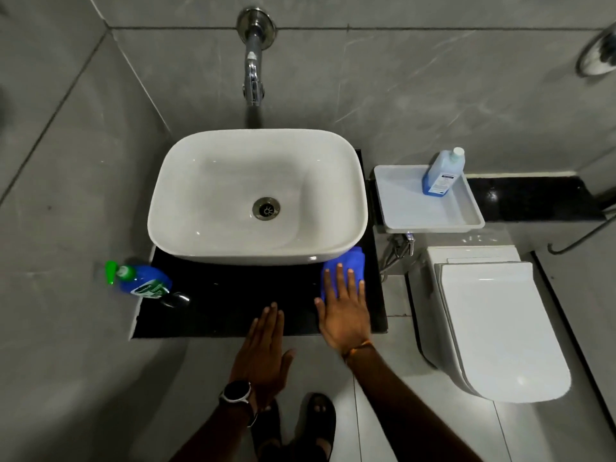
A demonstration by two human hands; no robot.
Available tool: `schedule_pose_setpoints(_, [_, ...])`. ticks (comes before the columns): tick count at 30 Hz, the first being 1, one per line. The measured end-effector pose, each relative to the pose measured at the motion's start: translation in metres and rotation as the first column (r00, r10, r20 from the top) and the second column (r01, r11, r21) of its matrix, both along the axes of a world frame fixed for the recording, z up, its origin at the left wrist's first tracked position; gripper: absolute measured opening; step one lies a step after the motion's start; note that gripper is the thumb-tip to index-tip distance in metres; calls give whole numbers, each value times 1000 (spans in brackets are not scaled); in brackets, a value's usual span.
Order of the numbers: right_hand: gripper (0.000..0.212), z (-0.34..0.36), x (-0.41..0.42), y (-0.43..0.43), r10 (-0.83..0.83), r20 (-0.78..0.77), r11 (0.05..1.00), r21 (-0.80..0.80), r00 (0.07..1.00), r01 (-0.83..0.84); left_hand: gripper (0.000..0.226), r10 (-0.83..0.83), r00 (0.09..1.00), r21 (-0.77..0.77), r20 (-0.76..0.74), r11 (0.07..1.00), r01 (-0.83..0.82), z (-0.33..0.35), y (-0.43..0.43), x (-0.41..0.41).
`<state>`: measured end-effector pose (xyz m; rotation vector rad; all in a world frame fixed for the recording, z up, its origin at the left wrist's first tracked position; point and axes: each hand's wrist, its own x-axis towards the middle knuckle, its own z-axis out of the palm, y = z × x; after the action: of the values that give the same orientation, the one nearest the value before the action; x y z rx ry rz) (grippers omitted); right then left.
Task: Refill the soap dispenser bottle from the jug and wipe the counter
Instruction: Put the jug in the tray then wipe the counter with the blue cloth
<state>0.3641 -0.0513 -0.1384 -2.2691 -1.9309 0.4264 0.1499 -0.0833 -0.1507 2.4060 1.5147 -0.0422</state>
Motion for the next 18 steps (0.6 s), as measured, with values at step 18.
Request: schedule_pose_setpoints(18, [79, 0, -26, -42, 372, -12, 928, -1, 928, -372, 84, 75, 997, -16, -28, 997, -76, -2, -3, -102])
